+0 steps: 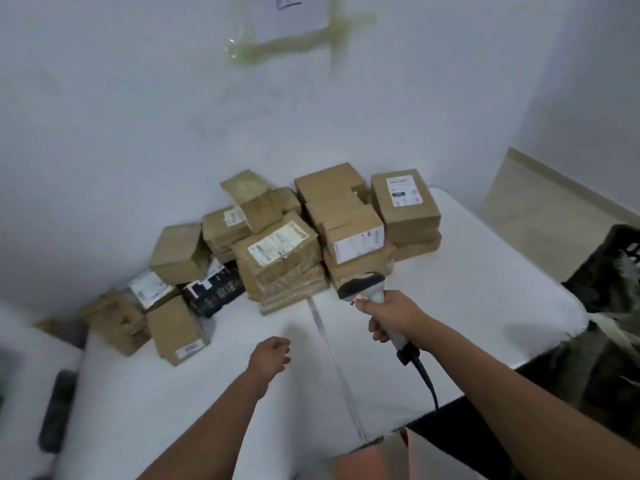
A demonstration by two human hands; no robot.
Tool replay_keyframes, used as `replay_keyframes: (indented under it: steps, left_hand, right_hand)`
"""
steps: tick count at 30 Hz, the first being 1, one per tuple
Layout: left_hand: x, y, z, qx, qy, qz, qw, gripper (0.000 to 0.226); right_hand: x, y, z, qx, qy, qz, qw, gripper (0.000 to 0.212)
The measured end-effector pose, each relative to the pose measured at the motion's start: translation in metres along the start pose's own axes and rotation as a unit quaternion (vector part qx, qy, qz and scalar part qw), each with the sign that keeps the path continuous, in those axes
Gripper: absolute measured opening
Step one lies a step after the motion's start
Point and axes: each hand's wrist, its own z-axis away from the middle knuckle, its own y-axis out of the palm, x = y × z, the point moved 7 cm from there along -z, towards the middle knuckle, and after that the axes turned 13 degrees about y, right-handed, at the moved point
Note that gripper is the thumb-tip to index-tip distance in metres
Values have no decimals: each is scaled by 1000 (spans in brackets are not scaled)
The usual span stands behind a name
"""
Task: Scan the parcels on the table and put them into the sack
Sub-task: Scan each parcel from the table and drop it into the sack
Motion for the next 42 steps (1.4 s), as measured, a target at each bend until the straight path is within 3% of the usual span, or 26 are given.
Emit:
replay_keyframes:
  steps: [5,8,11,14,21,26,30,34,39,42]
  left_hand:
    - [-13,-91,-2,-127,122,-206,963,30]
    - [-10,-131,-12,-163,128,-271,940,40]
    - [2,-154,-24,-132,60,-374,916,58]
    - [9,-169,-34,-110,-3,-407,907,74]
    - [29,-192,-76,-21,-73,-431,899,74]
    - [21,-176,-62,53,-54,-518,852,62]
    - [25,-165,-40,29,-13,-515,857,47]
    - [45,-145,-18,29,-22,-469,882,34]
    - [45,-116,-3,165,-54,-471,865,43]
    - [33,-104,-5,198,-50,-494,845,65]
  right_hand:
    - [53,73,-14,37,-34,63,997,32]
    - [71,109,-22,56,-46,93,993,33]
    - [80,135,-27,72,-48,108,990,35]
    - [84,153,-30,78,-44,129,988,38]
    - [85,163,-40,71,-31,135,988,34]
    - [78,156,-46,60,-11,142,988,38]
    - [66,157,-50,60,2,124,990,36]
    - [51,162,-49,69,14,115,991,36]
    - [28,159,-44,76,24,98,992,37]
    - [12,151,-39,72,34,89,993,39]
